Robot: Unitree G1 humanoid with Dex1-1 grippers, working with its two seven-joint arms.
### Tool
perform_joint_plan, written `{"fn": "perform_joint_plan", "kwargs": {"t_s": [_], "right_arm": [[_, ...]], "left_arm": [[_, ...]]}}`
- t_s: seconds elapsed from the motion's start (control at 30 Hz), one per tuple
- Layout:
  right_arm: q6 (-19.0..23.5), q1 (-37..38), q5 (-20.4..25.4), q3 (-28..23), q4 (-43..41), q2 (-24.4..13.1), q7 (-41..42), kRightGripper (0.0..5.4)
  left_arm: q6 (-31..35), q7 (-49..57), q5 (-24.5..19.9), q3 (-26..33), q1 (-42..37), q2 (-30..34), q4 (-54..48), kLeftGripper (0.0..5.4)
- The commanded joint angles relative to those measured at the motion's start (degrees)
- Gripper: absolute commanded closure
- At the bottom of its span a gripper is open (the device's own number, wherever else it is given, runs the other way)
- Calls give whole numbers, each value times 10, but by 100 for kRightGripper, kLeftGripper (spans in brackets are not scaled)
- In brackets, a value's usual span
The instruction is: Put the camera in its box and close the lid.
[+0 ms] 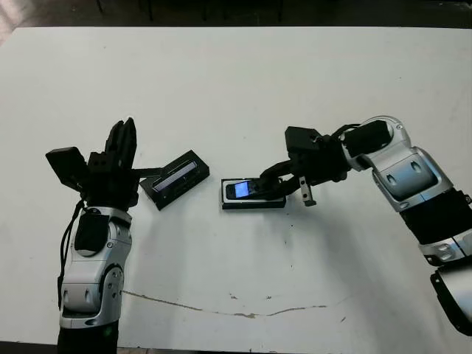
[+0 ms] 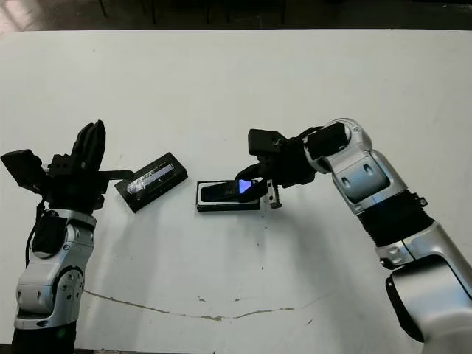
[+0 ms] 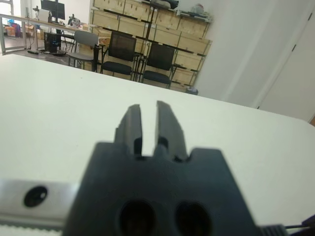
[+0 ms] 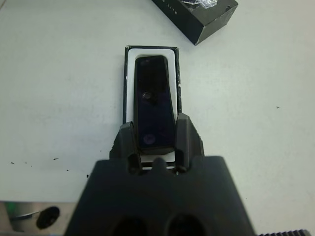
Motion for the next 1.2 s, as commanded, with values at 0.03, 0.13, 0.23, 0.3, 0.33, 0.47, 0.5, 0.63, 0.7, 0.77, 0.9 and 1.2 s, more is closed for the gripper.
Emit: {"fn": "perform_joint_plan", "kwargs": {"t_s": [0.03,0.13,0.23,0.3,0.33,0.47,0.5,0.63,0.7,0.77,0.9,1.2], "right_arm": [[7,8,-15,27,-4,12,7,540],[24,9,-17,31,-13,17,2,540],[47,17,-4,18,-20,23,-9,540],[66,18,9,7,-21,25,-7,502],[59,19,18,-2,-18,26,-3,483],[13,27,41,-30,-10,27,-5,397],[5,26,40,-35,-11,24,-10,375],[-8,20,39,-54,-21,10,-16,284],[-28,20,41,-67,-23,4,-18,245],[-32,19,42,-78,-26,-1,-21,201],[-24,24,49,-104,-42,-7,-41,112],[65,136,141,-281,-157,58,-268,12]], "left_arm": [[4,3,5,0,14,0,5,540],[4,3,5,0,15,0,6,540],[5,3,3,1,15,-1,5,540],[6,3,1,2,16,-1,5,540],[5,1,0,3,15,0,6,540],[5,0,2,4,14,2,8,540],[5,0,2,4,14,3,8,540],[7,1,1,5,12,3,8,540],[8,1,1,6,10,3,8,540],[6,0,3,6,9,5,10,540],[11,0,3,6,8,6,8,540],[7,-7,-4,13,8,10,8,540]]}}
